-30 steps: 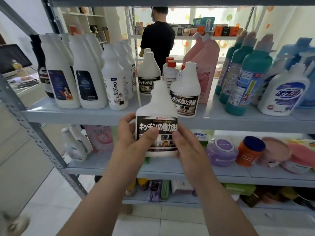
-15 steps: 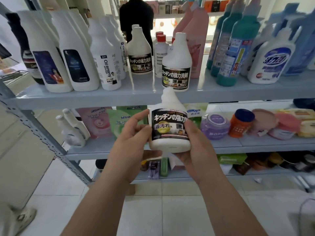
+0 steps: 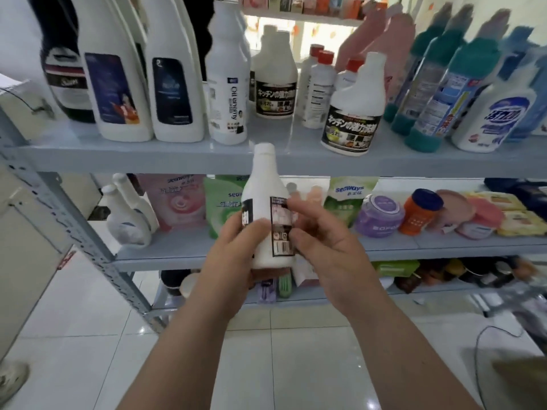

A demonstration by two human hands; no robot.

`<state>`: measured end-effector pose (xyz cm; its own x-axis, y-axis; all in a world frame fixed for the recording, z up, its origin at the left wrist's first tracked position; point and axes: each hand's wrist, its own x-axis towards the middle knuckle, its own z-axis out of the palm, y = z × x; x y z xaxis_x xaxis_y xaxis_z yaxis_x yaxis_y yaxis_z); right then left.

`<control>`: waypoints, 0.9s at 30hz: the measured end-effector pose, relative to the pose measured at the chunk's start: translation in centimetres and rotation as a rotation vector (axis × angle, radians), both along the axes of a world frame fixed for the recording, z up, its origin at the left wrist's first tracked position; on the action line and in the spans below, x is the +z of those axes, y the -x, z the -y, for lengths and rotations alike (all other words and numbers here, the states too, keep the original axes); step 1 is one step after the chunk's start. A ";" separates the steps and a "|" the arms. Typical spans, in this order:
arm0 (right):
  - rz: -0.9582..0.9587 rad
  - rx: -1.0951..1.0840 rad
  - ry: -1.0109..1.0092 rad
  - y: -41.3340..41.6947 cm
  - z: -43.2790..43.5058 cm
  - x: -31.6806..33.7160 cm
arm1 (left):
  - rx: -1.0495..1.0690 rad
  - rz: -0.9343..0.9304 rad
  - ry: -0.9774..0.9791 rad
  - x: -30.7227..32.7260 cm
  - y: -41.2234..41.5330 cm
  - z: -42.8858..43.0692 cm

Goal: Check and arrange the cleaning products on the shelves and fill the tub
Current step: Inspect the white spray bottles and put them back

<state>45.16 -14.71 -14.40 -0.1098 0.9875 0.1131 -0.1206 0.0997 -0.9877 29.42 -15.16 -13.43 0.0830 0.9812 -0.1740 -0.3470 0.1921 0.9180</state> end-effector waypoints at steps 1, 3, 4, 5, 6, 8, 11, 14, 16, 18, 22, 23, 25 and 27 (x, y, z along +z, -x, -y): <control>-0.011 -0.015 0.030 0.9 -0.1 -0.2 | -0.027 0.062 0.045 0.1 0.7 0.1; -0.045 -0.013 0.140 2.7 -0.1 -0.4 | -0.086 0.152 0.139 0.4 1.9 0.4; -0.048 0.002 0.193 3.5 0.1 -0.4 | -0.103 0.204 0.190 0.3 2.4 0.7; -0.058 0.020 0.238 4.3 0.4 -0.4 | -0.116 0.257 0.236 0.1 3.0 0.8; -0.080 0.029 0.282 5.0 0.6 -0.4 | -0.128 0.298 0.265 -0.2 3.4 0.9; -0.128 0.013 0.316 6.0 1.2 -0.6 | -0.168 0.333 0.277 -0.8 4.4 1.1; -0.153 -0.033 0.276 7.0 2.1 -1.4 | -0.228 0.326 0.263 -1.3 5.9 1.5; -0.104 -0.055 0.195 7.3 2.8 -2.1 | -0.264 0.236 0.199 -1.6 7.3 2.0; -0.029 -0.051 0.116 7.2 3.3 -2.2 | -0.267 0.166 0.120 -1.7 7.8 2.3; 0.030 -0.021 0.060 7.0 3.6 -2.0 | -0.258 0.126 0.038 -1.8 8.2 2.3; 0.078 -0.041 0.019 6.9 3.8 -2.2 | -0.204 0.039 -0.027 -2.9 8.6 1.8; 0.081 -0.053 0.013 7.0 3.8 -2.3 | -0.170 0.020 -0.031 -3.3 8.6 1.7; 0.073 -0.056 0.002 7.2 3.9 -2.3 | -0.093 -0.027 -0.022 -3.4 8.4 1.9; -0.030 -0.027 0.020 7.1 3.8 -2.0 | -0.040 -0.022 0.020 -3.1 8.2 2.3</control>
<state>38.07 -18.55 -16.43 -0.0799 0.9922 0.0957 -0.1479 0.0832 -0.9855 21.26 -17.47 -16.54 0.1178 0.9735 -0.1959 -0.3182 0.2239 0.9212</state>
